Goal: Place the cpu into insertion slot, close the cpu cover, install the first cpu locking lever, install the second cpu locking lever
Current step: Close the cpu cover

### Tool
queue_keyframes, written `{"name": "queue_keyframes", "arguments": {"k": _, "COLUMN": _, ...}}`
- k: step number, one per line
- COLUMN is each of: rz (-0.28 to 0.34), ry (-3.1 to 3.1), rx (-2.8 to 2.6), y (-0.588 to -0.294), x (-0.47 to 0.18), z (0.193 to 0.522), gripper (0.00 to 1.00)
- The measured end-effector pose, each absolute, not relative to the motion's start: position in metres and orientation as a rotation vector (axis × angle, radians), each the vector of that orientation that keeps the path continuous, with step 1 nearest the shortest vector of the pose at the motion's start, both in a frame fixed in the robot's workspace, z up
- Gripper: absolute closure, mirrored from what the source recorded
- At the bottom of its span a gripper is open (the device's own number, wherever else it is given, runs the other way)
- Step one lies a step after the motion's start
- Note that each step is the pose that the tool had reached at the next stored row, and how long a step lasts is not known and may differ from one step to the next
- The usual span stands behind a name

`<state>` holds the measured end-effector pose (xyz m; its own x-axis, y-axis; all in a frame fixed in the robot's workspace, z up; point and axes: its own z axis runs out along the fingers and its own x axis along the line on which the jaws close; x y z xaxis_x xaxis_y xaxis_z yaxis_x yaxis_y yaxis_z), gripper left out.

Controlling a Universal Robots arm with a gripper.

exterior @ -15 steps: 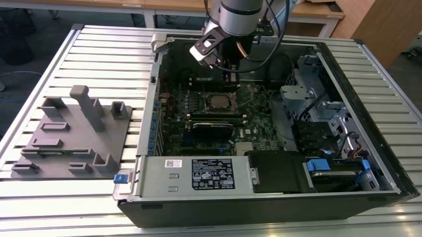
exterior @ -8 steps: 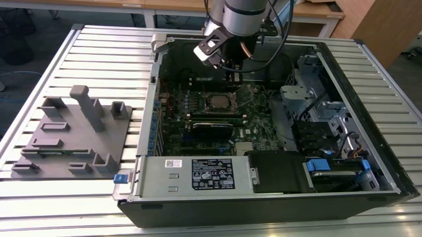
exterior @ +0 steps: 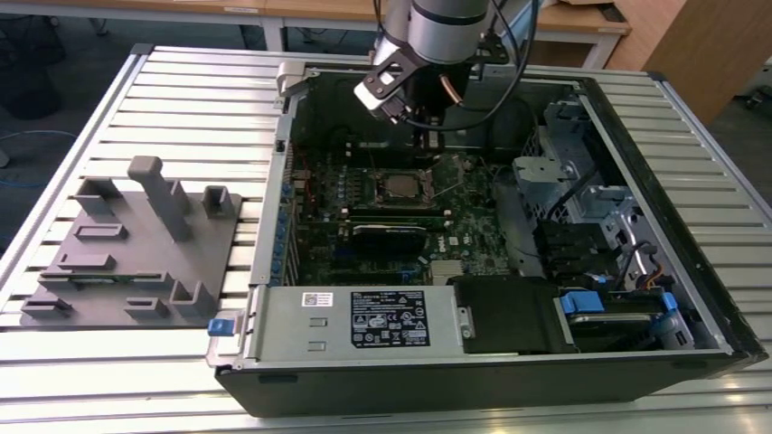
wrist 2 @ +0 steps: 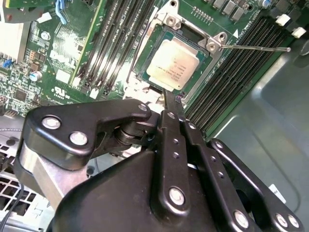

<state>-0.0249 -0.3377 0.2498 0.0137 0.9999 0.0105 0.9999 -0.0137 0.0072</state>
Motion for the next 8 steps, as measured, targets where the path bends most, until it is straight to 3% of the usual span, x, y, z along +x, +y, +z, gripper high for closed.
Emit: {"name": "queue_keyframes", "arguments": {"k": 8, "rz": -0.02, "ry": -2.204, "rx": -2.235, "y": -0.3377, "x": -0.0249, "z": 0.2566, "gripper": 0.89}}
